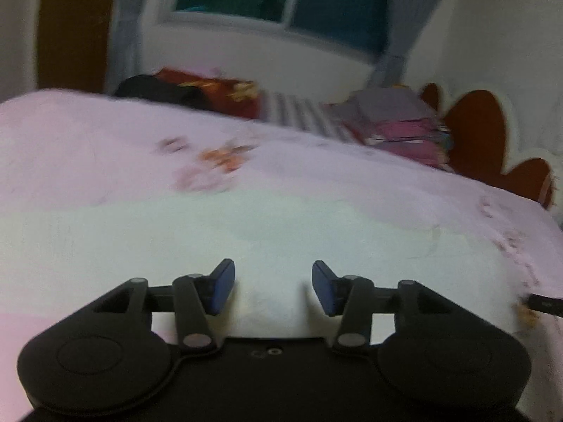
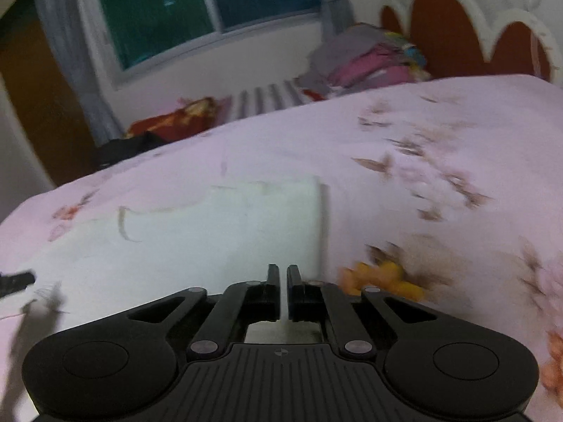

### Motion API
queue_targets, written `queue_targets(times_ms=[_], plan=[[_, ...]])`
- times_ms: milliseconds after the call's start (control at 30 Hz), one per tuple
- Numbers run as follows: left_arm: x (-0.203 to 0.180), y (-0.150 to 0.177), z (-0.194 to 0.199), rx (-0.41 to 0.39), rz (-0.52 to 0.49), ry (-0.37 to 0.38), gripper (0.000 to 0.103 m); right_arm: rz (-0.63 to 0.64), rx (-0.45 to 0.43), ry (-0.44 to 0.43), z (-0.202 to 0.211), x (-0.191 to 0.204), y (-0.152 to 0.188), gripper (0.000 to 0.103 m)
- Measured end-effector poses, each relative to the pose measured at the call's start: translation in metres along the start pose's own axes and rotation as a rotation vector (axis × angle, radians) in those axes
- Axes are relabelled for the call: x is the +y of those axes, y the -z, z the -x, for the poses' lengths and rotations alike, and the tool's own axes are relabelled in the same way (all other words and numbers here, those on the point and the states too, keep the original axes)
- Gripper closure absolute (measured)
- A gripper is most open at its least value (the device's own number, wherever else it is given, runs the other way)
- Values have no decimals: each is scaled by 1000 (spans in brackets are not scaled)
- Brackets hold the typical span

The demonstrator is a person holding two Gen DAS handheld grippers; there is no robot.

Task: Fold small clothes

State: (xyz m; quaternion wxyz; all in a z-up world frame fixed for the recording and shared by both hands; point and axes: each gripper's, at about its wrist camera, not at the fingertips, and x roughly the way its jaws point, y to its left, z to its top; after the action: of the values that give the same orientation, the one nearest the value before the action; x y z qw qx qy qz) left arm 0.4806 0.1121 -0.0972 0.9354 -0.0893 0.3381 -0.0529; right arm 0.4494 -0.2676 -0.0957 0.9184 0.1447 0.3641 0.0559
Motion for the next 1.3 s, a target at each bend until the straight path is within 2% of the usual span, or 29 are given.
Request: queue_targets(times_ms=[67, 133, 200, 300, 367, 433, 500, 567, 633, 733, 800, 967, 1067, 1167, 1233, 1300], plan=[[-19, -3, -16, 36, -55, 40, 53, 26, 21, -41, -15, 15, -5, 99], [-32, -1, -38, 80, -94, 38, 53, 66, 51, -94, -35, 35, -6, 99], [-32, 3, -55, 122, -100, 26, 55, 128, 101, -150, -55, 54, -3, 99], [-19, 7, -56, 109, -91, 23, 55, 211, 120, -171, -70, 60, -3, 99], [-13, 8, -54, 109, -96, 25, 56, 184, 84, -87, -73, 40, -15, 99], [-10, 8, -52, 107, -97, 28, 56, 76, 60, 20, -82, 4, -37, 99], [-7, 8, -51, 108, -93, 29, 56, 27, 61, 95, -95, -18, -56, 99], [-7, 5, -52, 112, -84, 29, 56, 3, 71, 94, -106, -29, -70, 99], [-8, 3, -54, 115, -84, 25, 56, 33, 80, 107, -112, -26, -76, 99], [-13, -1, -48, 111, -106, 2, 58, 62, 87, 115, -106, -21, -72, 99], [-19, -1, -37, 68, -138, 12, 57, 64, 70, 85, -89, -16, -63, 99], [-23, 13, -43, 130, -153, 33, 57, 72, 127, 58, -58, -9, -28, 99], [-19, 21, -40, 101, -146, 25, 55, 75, 141, 71, -37, -3, -5, 99], [-23, 19, -35, 101, -151, 14, 55, 45, 111, 76, -25, -4, 8, 99], [-19, 16, -22, 86, -121, 20, 43, 75, 109, 95, -22, 1, 7, 98], [-8, 15, -4, 36, -82, -8, 12, 93, 73, 77, -7, 9, 2, 98]])
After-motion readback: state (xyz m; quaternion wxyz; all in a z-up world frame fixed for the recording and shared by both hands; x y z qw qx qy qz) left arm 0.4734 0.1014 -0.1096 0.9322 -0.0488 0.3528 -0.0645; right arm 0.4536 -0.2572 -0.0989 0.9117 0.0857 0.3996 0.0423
